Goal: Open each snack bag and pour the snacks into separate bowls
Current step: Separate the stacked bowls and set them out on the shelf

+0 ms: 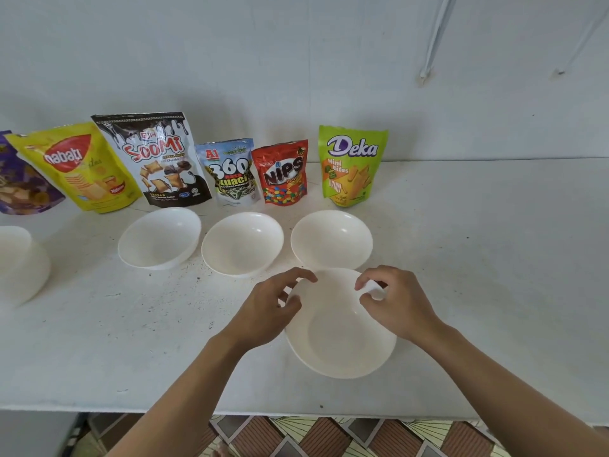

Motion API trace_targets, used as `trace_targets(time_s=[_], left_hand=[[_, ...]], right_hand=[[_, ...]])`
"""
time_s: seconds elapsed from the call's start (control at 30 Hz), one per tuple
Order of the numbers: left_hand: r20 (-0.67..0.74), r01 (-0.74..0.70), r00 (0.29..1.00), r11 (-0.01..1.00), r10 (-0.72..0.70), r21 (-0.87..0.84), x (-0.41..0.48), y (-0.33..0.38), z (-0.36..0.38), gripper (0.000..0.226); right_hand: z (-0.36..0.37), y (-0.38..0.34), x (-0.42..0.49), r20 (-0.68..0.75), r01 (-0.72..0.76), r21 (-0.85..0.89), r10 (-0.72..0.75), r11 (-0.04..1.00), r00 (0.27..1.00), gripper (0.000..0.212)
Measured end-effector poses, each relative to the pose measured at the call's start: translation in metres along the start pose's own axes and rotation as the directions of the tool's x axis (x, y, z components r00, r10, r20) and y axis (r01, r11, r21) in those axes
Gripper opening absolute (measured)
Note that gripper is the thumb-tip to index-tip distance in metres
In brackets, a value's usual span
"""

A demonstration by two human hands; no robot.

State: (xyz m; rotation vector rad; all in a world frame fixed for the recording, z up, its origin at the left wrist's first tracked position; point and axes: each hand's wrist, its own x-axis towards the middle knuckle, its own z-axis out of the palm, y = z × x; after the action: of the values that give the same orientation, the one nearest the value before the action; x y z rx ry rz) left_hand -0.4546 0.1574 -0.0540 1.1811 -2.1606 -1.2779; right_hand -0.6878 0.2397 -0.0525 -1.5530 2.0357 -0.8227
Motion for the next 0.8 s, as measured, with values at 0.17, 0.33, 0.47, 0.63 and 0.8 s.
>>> trace_targets(time_s=[0.17,0.33,0.47,0.63,0.8], left_hand=[[-0.009,-0.01,1.0,1.0,0.01,-0.01,-0.002,0.002,0.0,0.045],[-0.015,-0.03,0.999,1.0,0.03,-0.003,-0.003,0.003,-0.001,0.045],[-0.015,-0.045,0.999,0.999,0.045,-0.018,-0.004,0.002,-0.002,0.041],[0.011,-0.088,0.996,0.996,0.088,-0.022,-0.002,0.005,-0.015,0.028],[-0.098,-0.116,0.987,0.988,0.126,0.106,0.001,0.02,-0.045,0.017]], right_hand=[[0.001,0.001,0.0,-0.004,0.004,-0.008,-0.004,1.0,1.0,0.017],[0.002,0.002,0.0,-0.018,-0.004,0.001,0.005,1.0,1.0,0.016],[0.004,-0.001,-0.002,-0.022,-0.006,0.014,0.006,1.0,1.0,0.015],[0.002,-0.009,-0.001,-0.11,0.069,0.004,-0.068,0.998,0.992,0.014],[0.001,-0.031,0.006,-0.172,0.153,0.007,-0.149,0.988,0.974,0.012]])
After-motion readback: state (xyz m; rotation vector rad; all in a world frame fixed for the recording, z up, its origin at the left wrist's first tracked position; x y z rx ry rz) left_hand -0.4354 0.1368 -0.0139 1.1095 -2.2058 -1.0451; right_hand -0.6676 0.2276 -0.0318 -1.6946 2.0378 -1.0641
